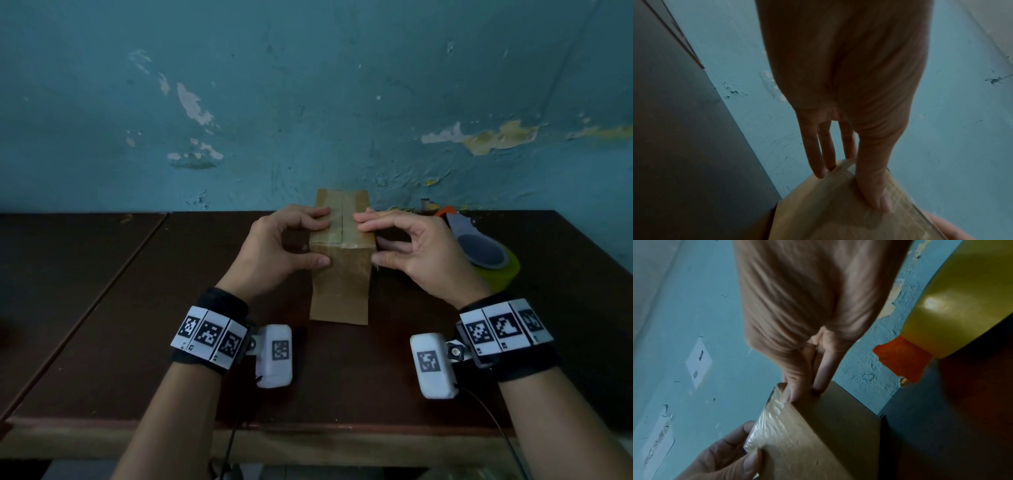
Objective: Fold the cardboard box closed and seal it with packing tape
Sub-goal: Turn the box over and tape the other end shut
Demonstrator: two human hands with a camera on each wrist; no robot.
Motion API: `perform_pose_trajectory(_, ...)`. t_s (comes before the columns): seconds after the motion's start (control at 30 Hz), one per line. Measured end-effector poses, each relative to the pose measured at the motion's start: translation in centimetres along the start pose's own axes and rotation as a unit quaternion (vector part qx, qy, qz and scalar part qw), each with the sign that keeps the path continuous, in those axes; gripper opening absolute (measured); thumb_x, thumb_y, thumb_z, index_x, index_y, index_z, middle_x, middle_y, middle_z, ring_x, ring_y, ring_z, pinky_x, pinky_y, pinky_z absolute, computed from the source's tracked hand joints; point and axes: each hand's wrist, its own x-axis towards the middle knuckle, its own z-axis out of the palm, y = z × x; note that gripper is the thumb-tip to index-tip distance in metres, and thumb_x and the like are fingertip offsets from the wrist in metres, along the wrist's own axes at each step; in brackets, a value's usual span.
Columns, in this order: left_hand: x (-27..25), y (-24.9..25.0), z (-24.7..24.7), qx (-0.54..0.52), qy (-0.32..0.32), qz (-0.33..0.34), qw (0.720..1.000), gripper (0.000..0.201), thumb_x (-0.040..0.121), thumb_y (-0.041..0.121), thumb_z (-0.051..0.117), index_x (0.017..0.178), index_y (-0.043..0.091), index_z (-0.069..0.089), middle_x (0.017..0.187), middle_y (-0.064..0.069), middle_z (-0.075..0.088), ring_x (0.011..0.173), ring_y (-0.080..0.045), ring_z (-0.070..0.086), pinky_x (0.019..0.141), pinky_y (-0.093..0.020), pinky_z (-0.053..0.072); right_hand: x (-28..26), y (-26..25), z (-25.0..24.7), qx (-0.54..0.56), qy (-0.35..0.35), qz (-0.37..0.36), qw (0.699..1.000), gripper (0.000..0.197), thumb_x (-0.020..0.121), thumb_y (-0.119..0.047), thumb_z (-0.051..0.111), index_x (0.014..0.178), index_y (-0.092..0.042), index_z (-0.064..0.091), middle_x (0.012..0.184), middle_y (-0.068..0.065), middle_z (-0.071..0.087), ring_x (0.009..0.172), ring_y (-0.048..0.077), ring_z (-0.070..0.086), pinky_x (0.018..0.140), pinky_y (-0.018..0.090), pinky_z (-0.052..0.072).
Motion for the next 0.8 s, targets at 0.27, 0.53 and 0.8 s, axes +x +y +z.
perform_pose_trajectory(0.27,-0.1,0.3,0.1,0.0,0.001,0.002,1.0,0.045,0.07,0.008,0.091,0.111,0.011,0.075,0.135,0.004,0.067,0.127,-0.007,0.061,0.095,-0.022,0.054,0.1,-0.3,0.4,-0.045,0.021,-0.002,0.999,0.043,0.076,0.001,0.086,0.115,-0.012,0.073,0.132,-0.006,0.068,0.133,0.002,0.054,0.101,0.025,0.054)
perform_pose_trajectory(0.53,-0.1,0.6,0.4,0.012,-0.001,0.008,1.0,0.043,0.071,0.007,0.09,0.111,0.01,0.074,0.134,0.002,0.066,0.126,-0.007,0.061,0.092,-0.022,0.056,0.3,-0.5,0.8,-0.087,0.043,-0.006,0.995,0.042,0.071,-0.006,0.09,0.108,-0.014,0.073,0.127,-0.006,0.069,0.126,0.003,0.059,0.097,0.03,0.058)
perform_pose_trajectory(0.8,-0.1,0.7,0.4,0.009,-0.001,0.007,1.0,0.043,0.071,0.006,0.09,0.109,0.014,0.073,0.134,0.002,0.065,0.127,-0.008,0.06,0.092,-0.017,0.053,0.5,-0.5,1.4,-0.107,0.077,-0.005,0.991,0.04,0.07,-0.019,0.093,0.104,-0.016,0.072,0.123,-0.007,0.07,0.121,0.004,0.062,0.092,0.033,0.061)
